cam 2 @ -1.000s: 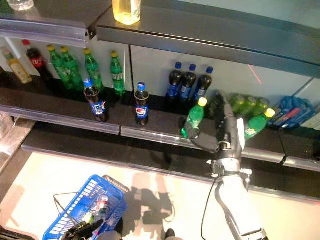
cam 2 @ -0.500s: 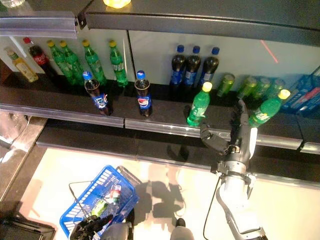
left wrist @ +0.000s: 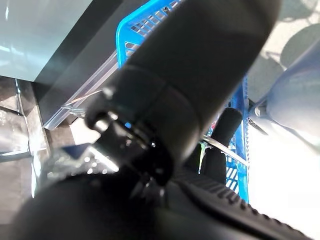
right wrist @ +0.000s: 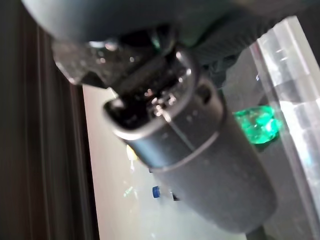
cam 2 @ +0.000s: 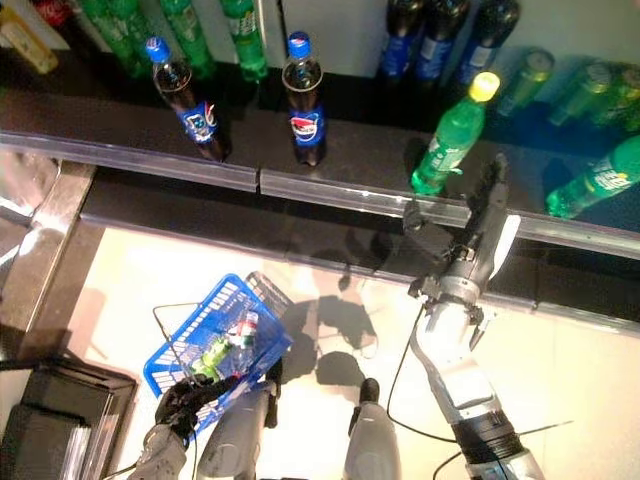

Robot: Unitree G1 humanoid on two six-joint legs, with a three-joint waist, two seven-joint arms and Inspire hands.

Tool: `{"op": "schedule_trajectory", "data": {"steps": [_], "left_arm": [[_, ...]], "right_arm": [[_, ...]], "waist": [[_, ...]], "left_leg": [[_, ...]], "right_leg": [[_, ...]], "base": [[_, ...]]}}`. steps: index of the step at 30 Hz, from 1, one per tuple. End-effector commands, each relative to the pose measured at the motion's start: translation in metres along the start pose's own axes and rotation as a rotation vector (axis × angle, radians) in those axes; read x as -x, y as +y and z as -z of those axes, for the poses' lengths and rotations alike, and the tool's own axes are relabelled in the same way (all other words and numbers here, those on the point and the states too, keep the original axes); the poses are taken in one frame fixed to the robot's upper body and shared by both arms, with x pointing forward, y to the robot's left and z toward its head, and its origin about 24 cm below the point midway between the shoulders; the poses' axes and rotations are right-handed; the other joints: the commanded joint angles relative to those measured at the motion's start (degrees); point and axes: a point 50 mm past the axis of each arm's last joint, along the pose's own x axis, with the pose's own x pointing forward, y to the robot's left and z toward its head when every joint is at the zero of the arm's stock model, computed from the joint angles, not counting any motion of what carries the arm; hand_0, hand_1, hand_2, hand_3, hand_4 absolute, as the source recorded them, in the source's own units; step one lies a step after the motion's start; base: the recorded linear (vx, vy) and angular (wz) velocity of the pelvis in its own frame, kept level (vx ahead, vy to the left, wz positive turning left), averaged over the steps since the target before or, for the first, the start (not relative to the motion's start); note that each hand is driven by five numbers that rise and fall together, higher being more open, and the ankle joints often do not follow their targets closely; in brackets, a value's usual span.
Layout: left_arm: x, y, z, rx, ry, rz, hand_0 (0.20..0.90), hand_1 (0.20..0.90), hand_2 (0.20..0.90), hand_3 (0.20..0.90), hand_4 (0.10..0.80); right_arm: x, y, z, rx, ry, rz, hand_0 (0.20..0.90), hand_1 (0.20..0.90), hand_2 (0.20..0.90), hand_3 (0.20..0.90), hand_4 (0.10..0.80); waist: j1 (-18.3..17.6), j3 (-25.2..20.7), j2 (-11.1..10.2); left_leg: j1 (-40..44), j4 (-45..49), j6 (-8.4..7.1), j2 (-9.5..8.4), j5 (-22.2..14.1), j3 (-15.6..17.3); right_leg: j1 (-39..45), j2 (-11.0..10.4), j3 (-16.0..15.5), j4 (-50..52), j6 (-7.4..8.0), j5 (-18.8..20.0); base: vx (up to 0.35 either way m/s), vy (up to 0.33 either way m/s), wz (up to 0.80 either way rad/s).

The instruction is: Pick up the drink and place into the basket.

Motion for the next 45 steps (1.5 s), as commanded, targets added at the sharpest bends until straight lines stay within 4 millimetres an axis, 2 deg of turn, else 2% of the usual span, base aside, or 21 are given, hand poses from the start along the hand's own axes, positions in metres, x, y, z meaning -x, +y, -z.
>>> {"op": "schedule_trajectory", "data": {"steps": [1, 12, 18, 25, 31, 39, 45], "left_arm": [[0.01, 0.029, -0.005, -0.053, -0.085, -0.023, 0.3, 0.3, 0.3, 0.2, 0.1], [0.002, 0.007, -0.027, -0.094, -0.159, 0.049, 0.3, 0.3, 0.3, 0.2, 0.1], [-0.001, 0.0, -0.032, -0.095, -0.167, 0.061, 0.3, 0.3, 0.3, 0.2, 0.1], [-0.004, -0.009, -0.04, -0.105, -0.181, 0.084, 0.3, 0.3, 0.3, 0.2, 0.1], [-0.005, -0.01, -0.046, -0.107, -0.194, 0.095, 0.3, 0.3, 0.3, 0.2, 0.1], [-0.006, -0.013, -0.053, -0.108, -0.201, 0.112, 0.3, 0.3, 0.3, 0.2, 0.1], [-0.006, -0.012, -0.051, -0.116, -0.191, 0.119, 0.3, 0.3, 0.3, 0.2, 0.1]], "right_arm": [[-0.024, 0.008, -0.05, -0.157, -0.219, 0.121, 0.9, 0.9, 0.9, 0.9, 0.8], [-0.053, 0.017, -0.077, -0.149, -0.3, 0.256, 0.9, 0.9, 0.9, 0.9, 0.8], [-0.065, 0.019, -0.078, -0.138, -0.272, 0.289, 0.9, 0.9, 0.9, 0.9, 0.8], [-0.091, 0.018, -0.09, -0.137, -0.266, 0.357, 0.9, 0.9, 0.9, 0.9, 0.8], [-0.109, 0.013, -0.104, -0.151, -0.281, 0.403, 0.9, 0.9, 0.9, 0.9, 0.8], [-0.123, 0.009, -0.124, -0.157, -0.325, 0.42, 0.9, 0.9, 0.9, 0.9, 0.8], [-0.131, 0.004, -0.14, -0.145, -0.369, 0.451, 0.9, 0.9, 0.9, 0.9, 0.8]], "waist": [[1.1, -0.4, -1.0], [2.8, 2.6, 0.1], [3.3, 2.8, 0.7], [4.3, 2.8, 1.4], [4.9, 2.8, 1.9], [5.4, 2.8, 2.1], [5.8, 2.8, 2.4]], "left_leg": [[-3.1, 6.1, -1.66, -0.13, -3.3, -3.8], [-5.8, 6.2, -0.7, -1.57, -2.9, -4.6], [-7.1, 5.7, -0.34, -1.91, -2.5, -4.3], [-8.7, 4.5, -0.03, -2.22, -1.9, -4.0], [-10.0, 4.1, 0.37, -2.61, -1.8, -3.9], [-10.5, 3.5, 0.69, -3.17, -2.0, -3.8], [-10.5, 3.8, 0.78, -3.44, -2.3, -3.9]], "right_leg": [[-0.6, -1.3, -1.7, -0.5, -2.51, 4.6], [-3.8, -1.5, -2.2, -0.1, -2.47, 5.5], [-5.7, -1.6, -2.3, -0.2, -2.35, 6.0], [-8.0, -1.7, -2.5, -0.9, -2.08, 6.8], [-9.9, -1.8, -2.4, -0.9, -1.88, 7.2], [-11.1, -1.9, -2.4, -0.5, -1.74, 6.8], [-11.3, -2.1, -2.6, 0.2, -1.94, 6.4]], "base": [[-0.038, -0.01, 0.04], [-0.025, -0.007, 0.03], [-0.002, 0.003, -0.01], [0.0, 0.0, 0.0], [0.0, 0.0, 0.0], [0.0, 0.0, 0.0], [0.0, 0.0, 0.0]]}}
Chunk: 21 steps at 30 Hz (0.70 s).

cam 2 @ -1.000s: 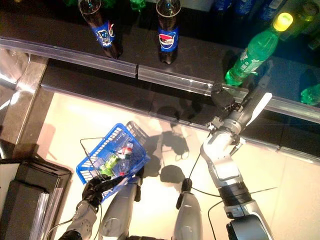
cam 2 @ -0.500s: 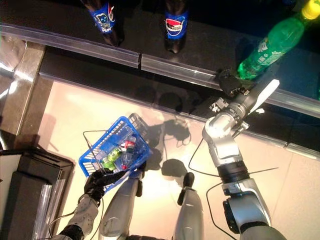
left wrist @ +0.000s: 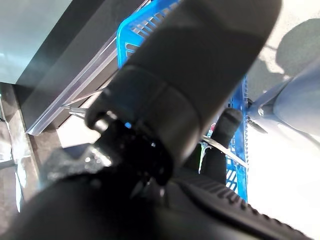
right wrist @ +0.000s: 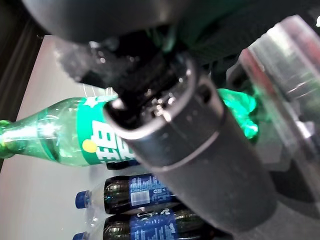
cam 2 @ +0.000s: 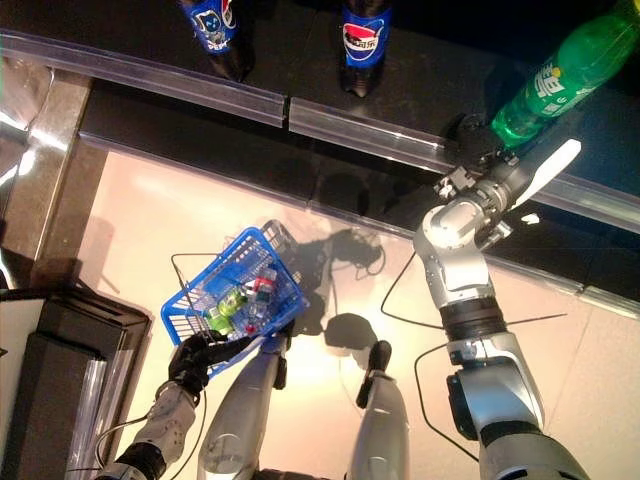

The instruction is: Pick up the drink and place into the basket.

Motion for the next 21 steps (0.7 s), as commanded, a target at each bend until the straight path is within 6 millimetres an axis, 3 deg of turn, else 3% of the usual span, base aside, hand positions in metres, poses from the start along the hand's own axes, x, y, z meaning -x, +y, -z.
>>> {"op": "schedule_trajectory", "data": {"steps": [1, 3, 5, 6, 7, 21], "left_arm": [[0.012, 0.031, 0.0, -0.058, -0.042, -0.027, 0.3, 0.3, 0.3, 0.2, 0.1], [0.012, 0.031, 0.001, -0.059, -0.04, -0.026, 0.3, 0.3, 0.3, 0.2, 0.1], [0.013, 0.033, 0.001, -0.061, -0.036, -0.024, 0.3, 0.3, 0.3, 0.2, 0.1], [0.013, 0.033, 0.001, -0.062, -0.036, -0.023, 0.3, 0.3, 0.3, 0.2, 0.1], [0.013, 0.034, 0.001, -0.062, -0.036, -0.021, 0.3, 0.3, 0.3, 0.2, 0.1], [0.016, 0.039, 0.0, -0.065, -0.036, -0.006, 0.3, 0.3, 0.3, 0.2, 0.1]], "right_arm": [[-0.036, -0.006, -0.094, -0.164, -0.325, 0.089, 0.9, 0.9, 0.9, 0.9, 0.8], [-0.04, -0.009, -0.098, -0.166, -0.337, 0.1, 0.9, 0.9, 0.9, 0.9, 0.8], [-0.044, -0.012, -0.1, -0.167, -0.339, 0.113, 0.535, 0.535, 0.535, 0.475, 0.375], [-0.045, -0.013, -0.1, -0.163, -0.34, 0.121, 0.46, 0.46, 0.46, 0.387, 0.287], [-0.047, -0.015, -0.101, -0.159, -0.346, 0.13, 0.3, 0.3, 0.3, 0.2, 0.1], [-0.067, -0.03, -0.117, -0.114, -0.419, 0.194, 0.3, 0.3, 0.3, 0.2, 0.1]], "waist": [[1.0, -0.8, 1.9], [1.1, -0.8, 2.1], [1.1, -0.8, 2.1], [1.1, -0.8, 2.2], [1.2, -0.8, 2.2], [1.4, -0.8, 2.6]], "left_leg": [[-0.2, 2.5, -0.4, -1.86, -3.0, -2.8], [-0.3, 2.3, -0.33, -1.86, -2.7, -2.9], [-0.1, 2.5, -0.27, -2.03, -3.0, -2.8], [-0.1, 2.6, -0.24, -2.03, -3.0, -2.8], [-0.2, 2.7, -0.19, -2.07, -3.1, -2.9], [-0.2, 3.4, 0.1, -2.55, -3.5, -3.3]], "right_leg": [[-1.5, -0.9, -2.0, -1.2, -3.05, 5.6], [-1.6, -0.9, -2.1, -1.2, -3.12, 5.9], [-1.7, -1.1, -2.1, -0.6, -3.04, 5.4], [-1.9, -1.1, -2.1, -0.4, -3.08, 5.3], [-2.0, -1.1, -2.1, -0.2, -3.11, 5.2], [-2.7, -0.9, -2.1, 1.5, -3.48, 4.4]], "base": [[0.0, 0.0, 0.0], [0.0, 0.0, 0.0], [0.0, 0.0, 0.0], [0.0, 0.0, 0.0], [0.0, 0.0, 0.0], [0.0, 0.0, 0.0]]}}
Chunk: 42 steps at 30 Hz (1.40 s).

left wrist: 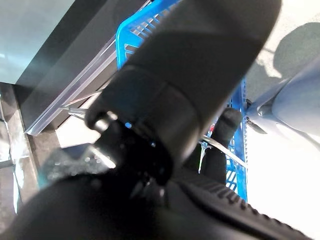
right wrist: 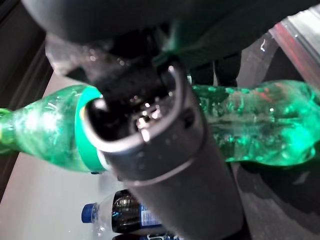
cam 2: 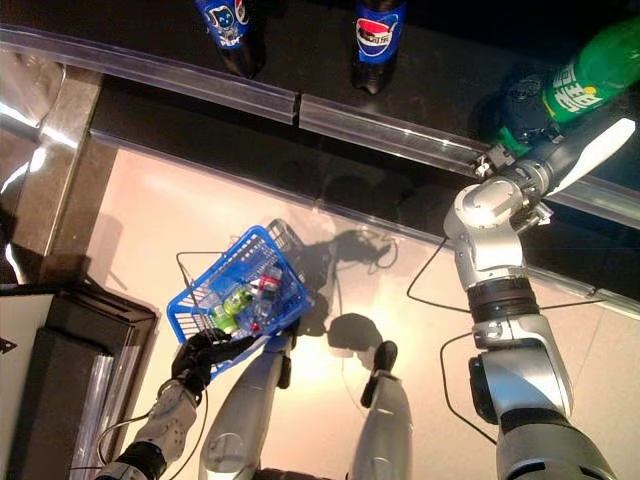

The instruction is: Pick up the drink and place into the basket.

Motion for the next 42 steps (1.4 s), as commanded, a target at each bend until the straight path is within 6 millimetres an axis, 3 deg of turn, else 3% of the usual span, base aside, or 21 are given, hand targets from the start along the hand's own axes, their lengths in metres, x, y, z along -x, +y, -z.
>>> {"op": "schedule_trajectory", "data": {"steps": [1, 9, 14, 22, 28, 42], "left_arm": [[0.017, 0.042, 0.0, -0.06, -0.047, -0.042, 0.3, 0.3, 0.3, 0.2, 0.1], [0.017, 0.041, -0.01, -0.041, -0.101, -0.016, 0.3, 0.3, 0.3, 0.2, 0.1], [0.017, 0.039, -0.023, -0.024, -0.167, 0.009, 0.3, 0.3, 0.3, 0.2, 0.1], [0.02, 0.034, -0.055, 0.012, -0.341, 0.037, 0.3, 0.3, 0.3, 0.2, 0.1], [0.029, 0.032, -0.075, 0.036, -0.463, 0.082, 0.3, 0.3, 0.3, 0.2, 0.1], [0.046, 0.017, -0.099, 0.012, -0.575, 0.245, 0.3, 0.3, 0.3, 0.2, 0.1]], "right_arm": [[-0.043, -0.019, -0.103, -0.18, -0.363, 0.121, 0.3, 0.3, 0.3, 0.2, 0.1], [-0.046, -0.022, -0.111, -0.178, -0.406, 0.088, 0.3, 0.3, 0.3, 0.2, 0.1], [-0.034, -0.018, -0.122, -0.218, -0.475, 0.001, 0.3, 0.3, 0.3, 0.2, 0.1], [0.013, -0.017, -0.129, -0.286, -0.599, -0.279, 0.3, 0.3, 0.3, 0.2, 0.1], [0.057, -0.018, -0.118, -0.338, -0.638, -0.589, 0.3, 0.3, 0.3, 0.2, 0.1], [0.136, -0.009, -0.084, -0.493, -0.394, -1.167, 0.3, 0.3, 0.3, 0.2, 0.1]], "waist": [[1.3, -1.1, 1.9], [1.3, -1.1, 2.0], [1.0, -1.1, 1.8], [-0.5, -1.3, 1.1], [-1.2, -3.7, 0.3], [0.0, -9.4, -1.6]], "left_leg": [[-0.2, 3.6, -0.48, -1.42, -4.1, -2.9], [0.3, 4.4, -0.4, -1.59, -4.5, -3.0], [1.5, 4.4, -0.53, -1.56, -4.7, -3.1], [5.2, 3.8, -1.11, -0.97, -4.7, -2.9], [8.0, 2.6, -1.6, -0.32, -4.6, -2.8], [14.5, -2.5, -2.5, 0.77, -3.3, -3.5]], "right_leg": [[-2.4, 0.2, -2.1, 0.8, -3.78, 4.2], [-2.1, 0.1, -2.4, 2.4, -4.18, 3.2], [-1.0, 0.4, -2.6, 2.8, -4.52, 2.5], [2.4, 1.0, -2.6, 3.5, -5.22, 1.0], [5.3, 1.5, -3.3, 3.5, -5.78, -0.1], [14.6, 2.8, -5.2, -2.2, -5.68, 0.4]], "base": [[0.0, 0.0, 0.0], [-0.005, 0.0, 0.0], [-0.031, -0.004, 0.0], [-0.025, 0.011, 0.02], [-0.013, -0.005, 0.03], [0.013, -0.018, 0.09]]}}
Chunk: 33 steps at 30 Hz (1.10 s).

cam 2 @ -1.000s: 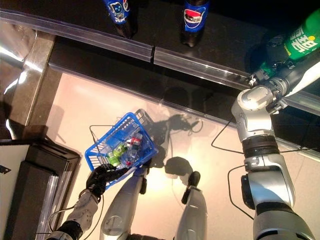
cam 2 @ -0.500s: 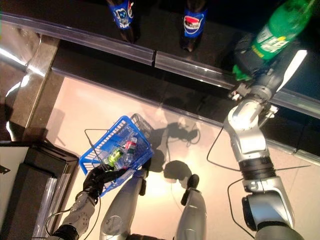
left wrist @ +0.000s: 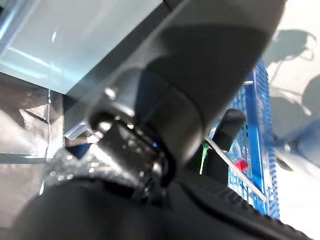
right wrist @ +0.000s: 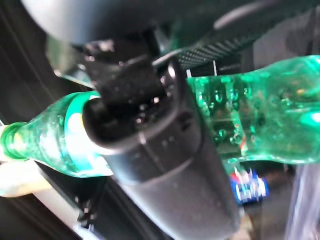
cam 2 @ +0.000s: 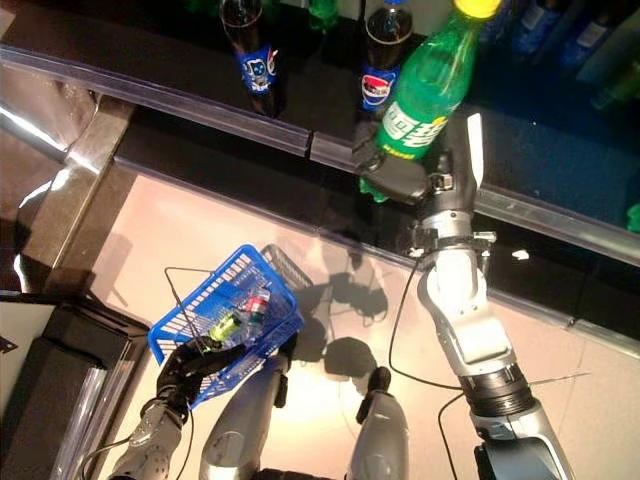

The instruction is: Pick up the drink and place into the basket.

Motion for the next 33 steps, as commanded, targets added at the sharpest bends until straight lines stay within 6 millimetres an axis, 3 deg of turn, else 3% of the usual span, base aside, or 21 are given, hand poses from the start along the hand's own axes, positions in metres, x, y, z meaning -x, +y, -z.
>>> {"op": "schedule_trajectory", "data": {"steps": [1, 14, 25, 33], "left_arm": [[0.009, -0.012, -0.101, -0.072, -0.495, 0.215, 0.3, 0.3, 0.3, 0.2, 0.1], [0.044, -0.055, -0.149, -0.29, -0.716, 0.538, 0.3, 0.3, 0.3, 0.2, 0.1], [0.068, -0.085, -0.172, -0.3, -0.794, 0.827, 0.3, 0.3, 0.3, 0.2, 0.1], [0.091, -0.107, -0.188, -0.242, -0.878, 1.08, 0.3, 0.3, 0.3, 0.2, 0.1]], "right_arm": [[0.002, 0.03, -0.074, -0.142, -0.374, -0.211, 0.3, 0.3, 0.3, 0.2, 0.1], [0.019, 0.068, -0.042, -0.232, -0.175, -0.384, 0.3, 0.3, 0.3, 0.2, 0.1], [0.002, 0.09, -0.012, -0.246, -0.011, -0.306, 0.3, 0.3, 0.3, 0.2, 0.1], [0.009, 0.105, 0.017, -0.25, 0.129, -0.301, 0.3, 0.3, 0.3, 0.2, 0.1]], "waist": [[0.7, -10.0, -1.2], [6.0, -11.5, -2.5], [11.2, -11.6, -2.1], [13.2, -11.0, -1.8]], "left_leg": [[4.2, 1.4, -1.94, 1.03, -5.3, -1.0], [5.6, 0.6, -1.93, 0.79, -4.4, -5.5], [5.4, 1.7, -2.11, -0.7, -3.9, -10.1], [4.8, 2.2, -2.01, -1.8, -3.5, -12.7]], "right_leg": [[3.6, 2.9, -1.8, -1.2, -5.15, 1.3], [9.1, 3.6, -5.4, -3.2, -4.97, 0.7], [12.8, 2.9, -9.5, -3.1, -4.95, 0.2], [13.5, 2.4, -11.1, -2.4, -4.68, -0.1]], "base": [[0.025, -0.048, 0.22], [0.008, -0.066, 0.21], [0.018, -0.046, 0.23], [0.025, -0.02, 0.25]]}}
